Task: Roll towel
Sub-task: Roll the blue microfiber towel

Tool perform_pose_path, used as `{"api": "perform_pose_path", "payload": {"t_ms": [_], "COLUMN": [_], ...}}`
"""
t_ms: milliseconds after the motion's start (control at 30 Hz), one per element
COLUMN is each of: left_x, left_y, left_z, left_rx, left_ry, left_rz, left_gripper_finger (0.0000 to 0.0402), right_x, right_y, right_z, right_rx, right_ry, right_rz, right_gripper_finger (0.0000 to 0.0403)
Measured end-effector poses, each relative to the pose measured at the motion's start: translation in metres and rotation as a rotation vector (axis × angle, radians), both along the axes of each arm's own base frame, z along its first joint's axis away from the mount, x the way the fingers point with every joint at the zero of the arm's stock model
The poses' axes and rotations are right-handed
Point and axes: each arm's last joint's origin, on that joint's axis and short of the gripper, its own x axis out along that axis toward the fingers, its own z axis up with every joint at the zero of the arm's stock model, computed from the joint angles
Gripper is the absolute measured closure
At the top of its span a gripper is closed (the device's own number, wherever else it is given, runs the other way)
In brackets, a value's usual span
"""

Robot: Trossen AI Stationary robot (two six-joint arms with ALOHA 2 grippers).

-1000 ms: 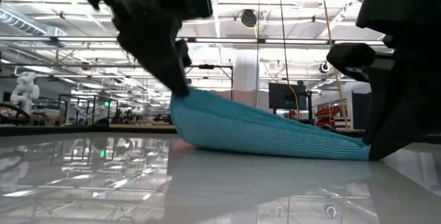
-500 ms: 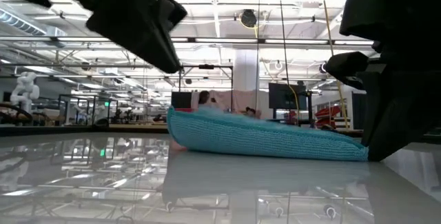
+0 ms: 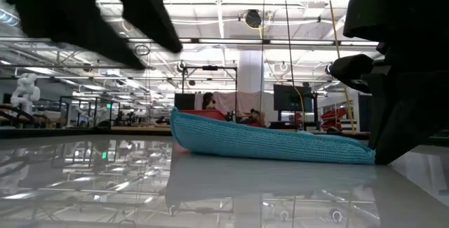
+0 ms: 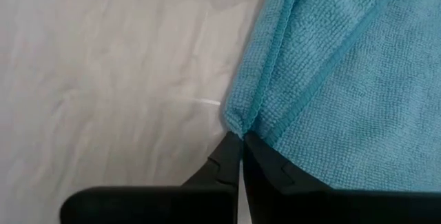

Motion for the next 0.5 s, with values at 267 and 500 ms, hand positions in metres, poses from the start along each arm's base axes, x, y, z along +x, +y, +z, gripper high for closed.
{"api": "perform_pose_path", "payload": {"t_ms": [267,500], "left_x": [0.012,0.025], "left_y": [0.01,0.038], "left_z": [-0.029,-0.033], "left_rx": [0.157,-0.004], "left_ry": [-0.014,0.08], "left_rz": [0.145,0.237], "left_gripper_finger": [0.0147,0.0216], "right_x": [0.001,0.0], "right_y": [-0.001,-0.001], "right_z": [0.002,0.001], "right_rx": [0.01,0.013], "right_ry": [-0.002,-0.003], "right_rz": [-0.004,-0.014], "right_gripper_finger": [0.0401,0.0401]}}
